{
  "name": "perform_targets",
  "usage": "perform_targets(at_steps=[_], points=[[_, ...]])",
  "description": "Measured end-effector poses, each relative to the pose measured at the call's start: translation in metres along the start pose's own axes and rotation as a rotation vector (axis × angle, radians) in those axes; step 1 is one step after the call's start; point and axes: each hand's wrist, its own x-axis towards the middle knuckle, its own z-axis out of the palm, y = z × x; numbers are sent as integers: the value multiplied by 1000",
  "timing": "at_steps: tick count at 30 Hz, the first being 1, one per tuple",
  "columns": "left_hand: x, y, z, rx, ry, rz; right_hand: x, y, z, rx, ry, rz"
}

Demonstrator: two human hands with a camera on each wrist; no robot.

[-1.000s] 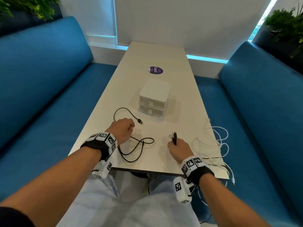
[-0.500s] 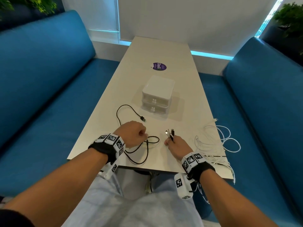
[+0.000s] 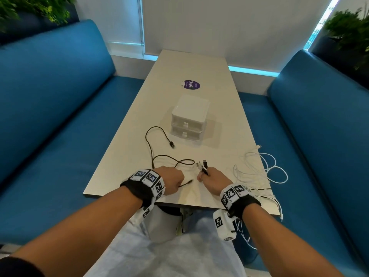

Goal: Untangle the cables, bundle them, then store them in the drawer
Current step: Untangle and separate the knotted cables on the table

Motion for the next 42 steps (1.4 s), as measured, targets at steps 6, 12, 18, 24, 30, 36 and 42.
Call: perform_targets(at_steps=[6,12,18,24,30,36,42], points=[[-5,7,-10,-338,8,69,-7,2,-1,54,25,-30],[3,9,-13,-877,24,-122,-5,-5,-14,246,275,65],[15,36,-16,-758,60,33,-7,-3,-12,293,194,-62],[22,35,-5,-454,151,85,0,27,-15,135,241,63],[24,13,-3,-295,115,97,2,26,-16,154,274,43],[26,28,9,-236,126,99,1,-4,-14,484,153,-172],[28,40,0,-181,133,140,-3,-5,-10,198,103,-173]])
